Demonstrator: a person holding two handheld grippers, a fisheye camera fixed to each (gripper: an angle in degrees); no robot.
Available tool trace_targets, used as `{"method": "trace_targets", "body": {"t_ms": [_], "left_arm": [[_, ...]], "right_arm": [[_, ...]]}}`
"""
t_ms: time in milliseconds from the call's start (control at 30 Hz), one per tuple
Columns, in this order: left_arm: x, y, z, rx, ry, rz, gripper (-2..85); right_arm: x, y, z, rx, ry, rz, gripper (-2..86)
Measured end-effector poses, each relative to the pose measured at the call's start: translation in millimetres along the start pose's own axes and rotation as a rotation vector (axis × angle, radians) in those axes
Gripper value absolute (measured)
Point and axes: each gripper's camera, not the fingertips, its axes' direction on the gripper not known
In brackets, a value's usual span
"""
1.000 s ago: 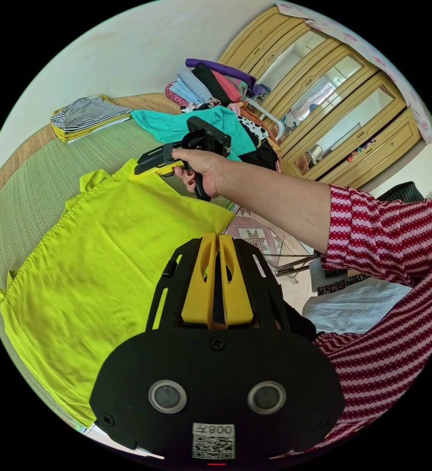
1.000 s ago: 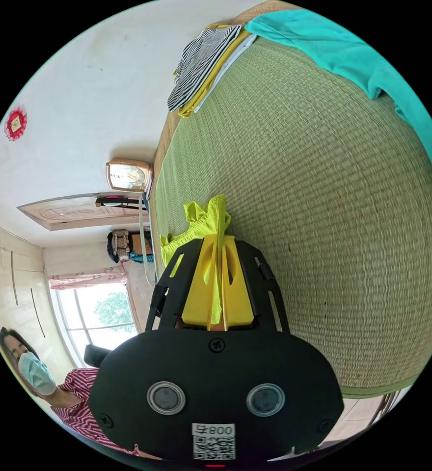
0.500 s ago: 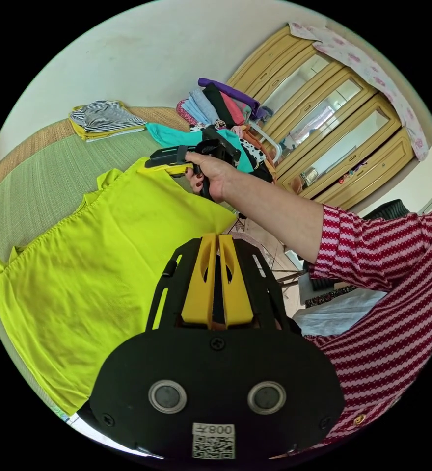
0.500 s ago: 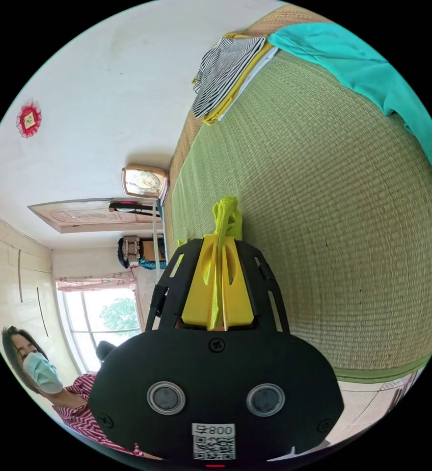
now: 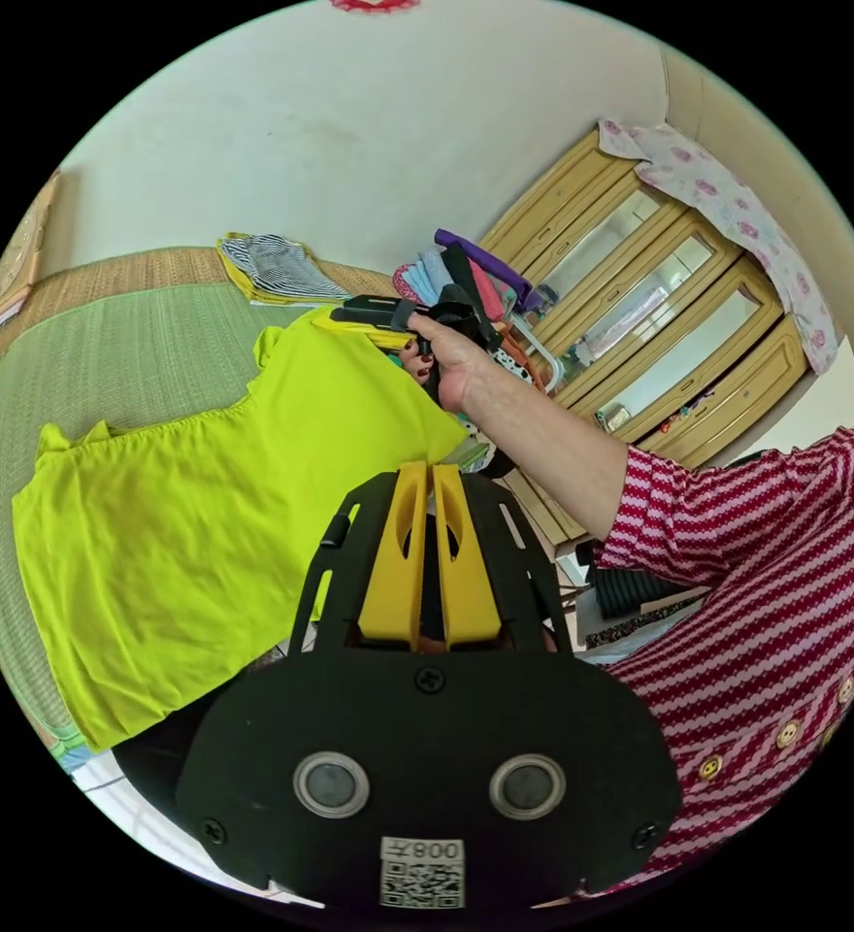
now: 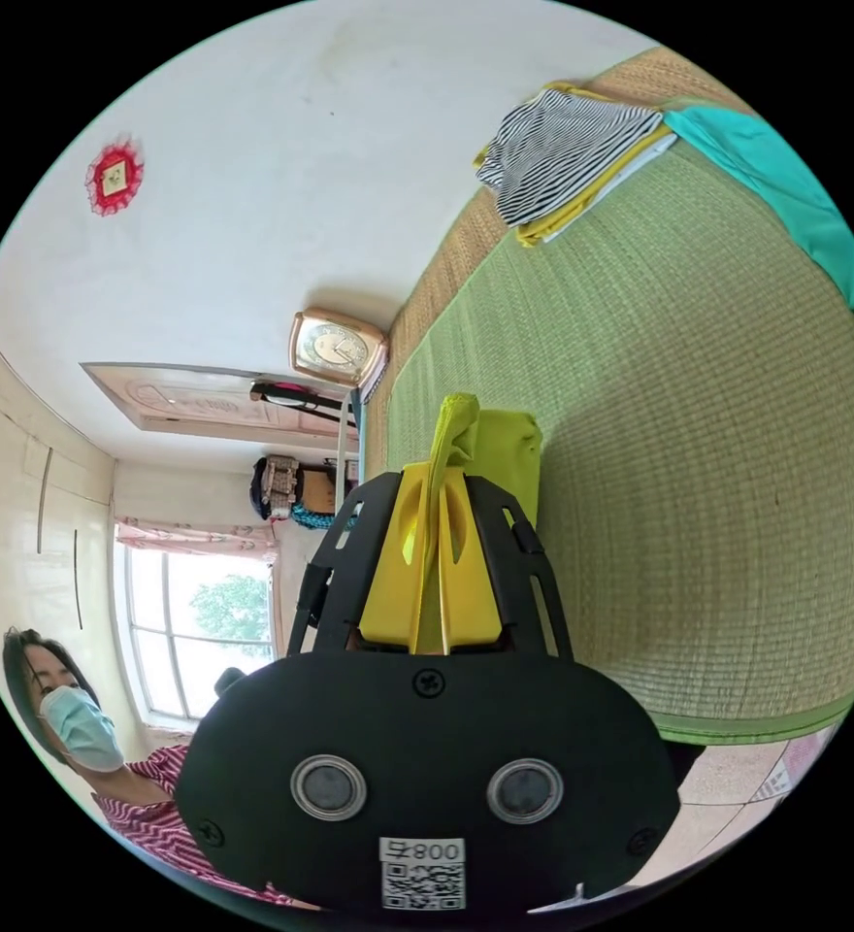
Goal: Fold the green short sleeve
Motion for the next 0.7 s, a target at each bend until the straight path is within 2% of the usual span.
{"method": "trace_targets", "body": {"t_ms": [700], "left_arm": [[-129.3, 146.1, -164.2, 0.210, -0.101, -0.328, 0.6]], "right_arm": [[-132.9, 41.0, 176.8, -0.106, 0.080, -0.077, 0.9]]}}
